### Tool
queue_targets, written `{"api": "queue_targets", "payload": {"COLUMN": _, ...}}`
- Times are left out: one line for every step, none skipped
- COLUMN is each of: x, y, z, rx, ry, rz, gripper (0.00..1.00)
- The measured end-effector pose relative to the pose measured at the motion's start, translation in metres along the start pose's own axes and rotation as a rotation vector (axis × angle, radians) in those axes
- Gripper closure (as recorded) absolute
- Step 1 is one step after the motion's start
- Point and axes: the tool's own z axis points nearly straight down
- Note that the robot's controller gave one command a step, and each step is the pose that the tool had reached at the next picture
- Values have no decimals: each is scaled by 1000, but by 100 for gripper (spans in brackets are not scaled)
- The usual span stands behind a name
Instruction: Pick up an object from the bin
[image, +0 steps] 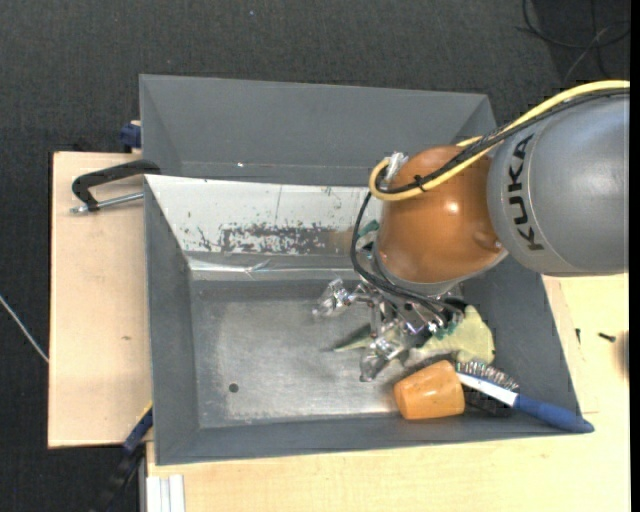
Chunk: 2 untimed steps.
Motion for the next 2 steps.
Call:
{"api": "queue_targets", "payload": {"x": -1, "y": -92, "z": 73, "rx": 0, "ry": 1, "rz": -198, "gripper": 0}}
{"api": "queue_targets", "payload": {"x": -3, "y": -91, "z": 71, "rx": 2, "ry": -1, "rz": -200, "gripper": 100}}
